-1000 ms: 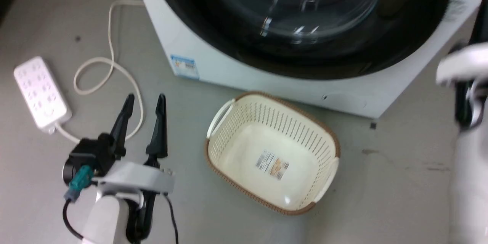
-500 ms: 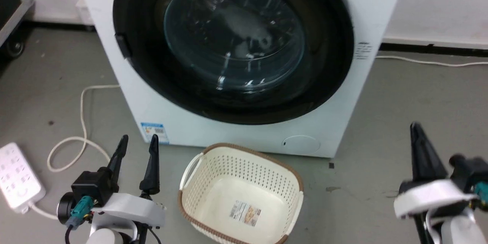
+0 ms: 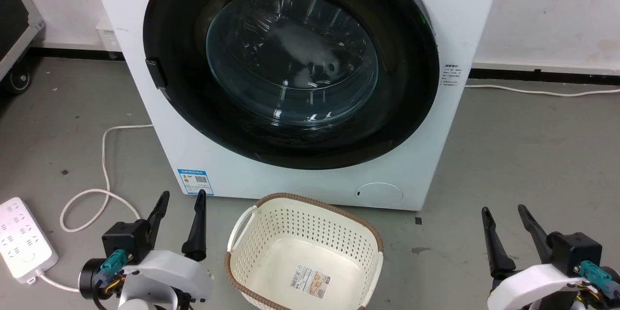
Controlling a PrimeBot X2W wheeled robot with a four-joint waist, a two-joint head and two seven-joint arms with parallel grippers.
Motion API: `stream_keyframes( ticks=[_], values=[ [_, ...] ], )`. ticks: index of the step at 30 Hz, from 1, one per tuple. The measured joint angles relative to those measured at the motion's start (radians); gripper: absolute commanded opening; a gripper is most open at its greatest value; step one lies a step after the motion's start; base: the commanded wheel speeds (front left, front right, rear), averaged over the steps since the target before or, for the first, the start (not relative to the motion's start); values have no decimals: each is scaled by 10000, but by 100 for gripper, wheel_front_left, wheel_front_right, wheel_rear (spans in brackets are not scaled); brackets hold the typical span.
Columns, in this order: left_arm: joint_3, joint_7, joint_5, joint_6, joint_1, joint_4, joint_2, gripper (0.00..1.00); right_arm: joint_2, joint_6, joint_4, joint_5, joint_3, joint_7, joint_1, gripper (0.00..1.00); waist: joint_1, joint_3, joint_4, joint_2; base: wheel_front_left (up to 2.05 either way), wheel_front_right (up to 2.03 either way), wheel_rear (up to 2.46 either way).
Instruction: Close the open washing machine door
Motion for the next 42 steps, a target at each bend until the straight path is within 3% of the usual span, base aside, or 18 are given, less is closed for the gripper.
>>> stream_keyframes(
  ticks=[21, 22, 42],
  values=[
    [-82, 125, -267, 98, -76, 165, 38, 100, 0, 0, -159, 339, 107, 134, 22, 100, 1, 88, 11, 0, 0, 0, 0],
    [-82, 127, -274, 92, -82, 169, 38, 0, 2, 0, -155, 337, 109, 134, 19, 0, 1, 89, 11, 0, 0, 0, 0],
    [4, 307, 98, 88, -30, -77, -84, 0, 2, 0, -305, 251, 184, 274, 15, 0, 2, 134, 139, 0, 0, 0, 0]
  ],
)
